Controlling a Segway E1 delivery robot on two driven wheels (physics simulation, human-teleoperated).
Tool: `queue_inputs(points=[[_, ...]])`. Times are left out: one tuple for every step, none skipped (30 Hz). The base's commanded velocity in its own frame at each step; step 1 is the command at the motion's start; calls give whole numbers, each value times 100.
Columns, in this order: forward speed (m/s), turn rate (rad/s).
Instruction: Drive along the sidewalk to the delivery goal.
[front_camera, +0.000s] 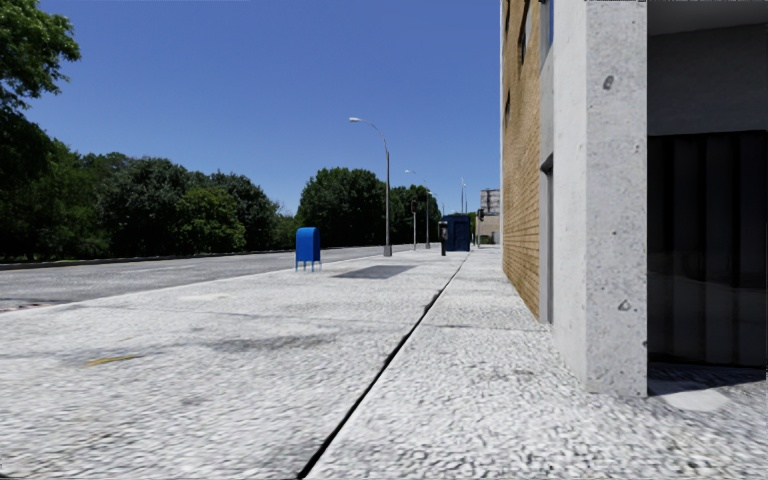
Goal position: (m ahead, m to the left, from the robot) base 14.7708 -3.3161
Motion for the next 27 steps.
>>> queue_inputs(points=[[200,0],[200,0],[200,0],[200,0],[200,0],[200,-4],[200,-9],[200,-9],[200,-11],[200,-20],[200,-28],[200,-31],[200,-31],[200,-31],[200,-32],[200,-32],[200,-32],[200,-32],[200,-32],[200,-32],[200,-32],[200,-32],[200,-32],[200,-32],[200,-32],[200,-32],[200,-32]])
